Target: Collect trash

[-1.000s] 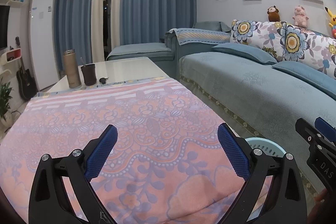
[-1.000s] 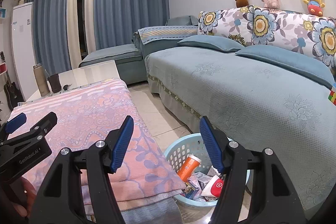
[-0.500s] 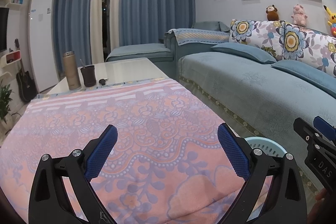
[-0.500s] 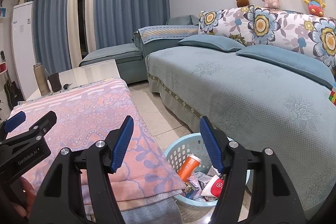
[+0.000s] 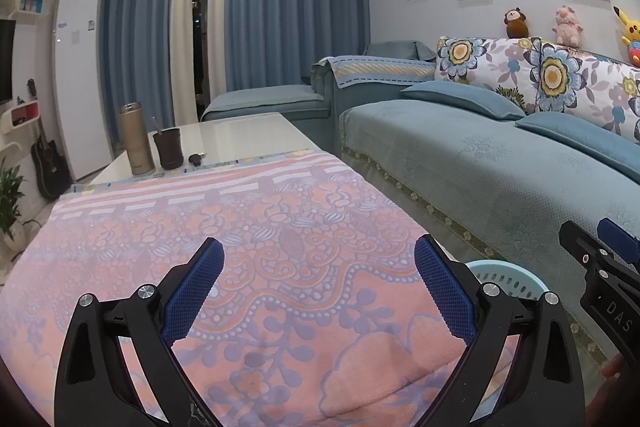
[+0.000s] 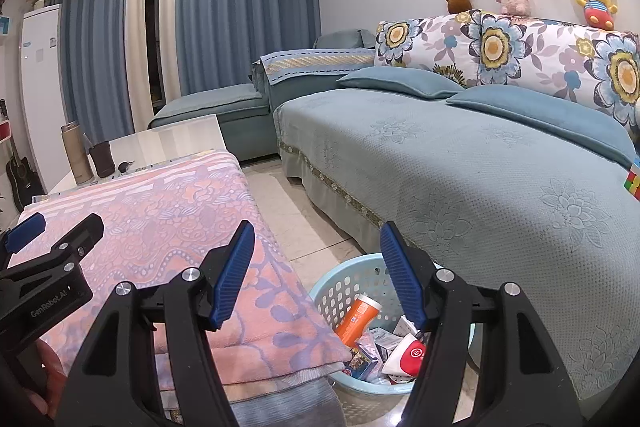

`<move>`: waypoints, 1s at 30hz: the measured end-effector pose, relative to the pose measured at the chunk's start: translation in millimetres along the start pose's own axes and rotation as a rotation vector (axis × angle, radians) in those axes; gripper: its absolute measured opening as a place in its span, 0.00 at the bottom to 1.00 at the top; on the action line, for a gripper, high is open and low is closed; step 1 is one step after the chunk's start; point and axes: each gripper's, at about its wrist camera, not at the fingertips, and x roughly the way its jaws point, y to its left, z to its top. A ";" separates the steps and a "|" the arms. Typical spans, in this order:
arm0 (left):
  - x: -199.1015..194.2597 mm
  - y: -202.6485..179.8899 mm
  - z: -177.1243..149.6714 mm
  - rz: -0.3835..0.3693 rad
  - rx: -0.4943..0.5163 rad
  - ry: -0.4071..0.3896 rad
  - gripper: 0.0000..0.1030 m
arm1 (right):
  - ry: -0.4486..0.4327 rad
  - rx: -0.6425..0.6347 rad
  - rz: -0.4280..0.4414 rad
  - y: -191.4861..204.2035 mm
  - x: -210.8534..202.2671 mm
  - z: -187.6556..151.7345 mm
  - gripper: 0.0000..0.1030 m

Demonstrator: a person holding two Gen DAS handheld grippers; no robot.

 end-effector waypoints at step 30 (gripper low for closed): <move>5.3 -0.6 -1.3 -0.014 -0.003 0.025 0.91 | -0.010 0.009 -0.016 -4.3 -6.5 1.5 0.60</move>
